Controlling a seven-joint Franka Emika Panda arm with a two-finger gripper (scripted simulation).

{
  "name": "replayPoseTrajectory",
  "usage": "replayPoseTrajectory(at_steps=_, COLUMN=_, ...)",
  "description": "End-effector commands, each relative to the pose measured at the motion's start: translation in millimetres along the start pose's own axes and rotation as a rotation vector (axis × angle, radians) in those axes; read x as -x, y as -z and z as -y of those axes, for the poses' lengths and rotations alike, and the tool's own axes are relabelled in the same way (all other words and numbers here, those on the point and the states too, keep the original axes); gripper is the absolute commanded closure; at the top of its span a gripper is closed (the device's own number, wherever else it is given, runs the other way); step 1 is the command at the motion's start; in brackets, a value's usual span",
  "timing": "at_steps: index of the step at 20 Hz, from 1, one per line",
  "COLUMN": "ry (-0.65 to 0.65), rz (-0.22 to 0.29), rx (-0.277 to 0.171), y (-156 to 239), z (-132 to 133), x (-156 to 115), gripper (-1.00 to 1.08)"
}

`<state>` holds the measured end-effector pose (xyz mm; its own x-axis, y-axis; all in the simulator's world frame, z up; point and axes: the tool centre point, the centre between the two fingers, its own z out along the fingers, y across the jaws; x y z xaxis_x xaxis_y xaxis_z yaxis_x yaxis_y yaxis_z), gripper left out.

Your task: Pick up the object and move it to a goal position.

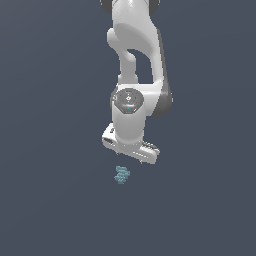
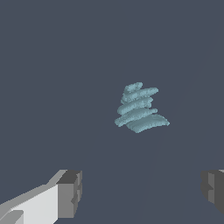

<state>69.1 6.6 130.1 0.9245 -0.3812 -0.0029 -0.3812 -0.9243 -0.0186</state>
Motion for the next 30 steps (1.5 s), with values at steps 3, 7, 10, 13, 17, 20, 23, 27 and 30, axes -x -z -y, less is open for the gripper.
replayPoseTrajectory(at_steps=3, ry=-0.129, rz=-0.001, rx=0.007, y=-16, z=-9, x=-23, gripper=-0.92)
replayPoseTrajectory(at_steps=7, ry=-0.211, rz=-0.003, rx=0.012, y=-27, z=-15, x=-37, gripper=-0.92)
replayPoseTrajectory(at_steps=10, ry=-0.253, rz=-0.004, rx=0.015, y=-33, z=-18, x=-44, gripper=-0.92)
replayPoseTrajectory(at_steps=13, ry=-0.28, rz=-0.005, rx=0.017, y=-37, z=-20, x=-49, gripper=-0.92)
replayPoseTrajectory(at_steps=17, ry=-0.293, rz=-0.006, rx=0.018, y=-39, z=-21, x=-51, gripper=-0.92)
replayPoseTrajectory(at_steps=20, ry=-0.289, rz=-0.005, rx=0.018, y=-41, z=-21, x=-50, gripper=-0.92)
replayPoseTrajectory(at_steps=23, ry=-0.289, rz=-0.005, rx=0.018, y=-49, z=-21, x=-50, gripper=-0.92)
replayPoseTrajectory(at_steps=27, ry=-0.292, rz=-0.005, rx=0.018, y=-70, z=-23, x=-50, gripper=-0.92)
replayPoseTrajectory(at_steps=30, ry=-0.293, rz=-0.005, rx=0.018, y=-84, z=-23, x=-49, gripper=-0.92)
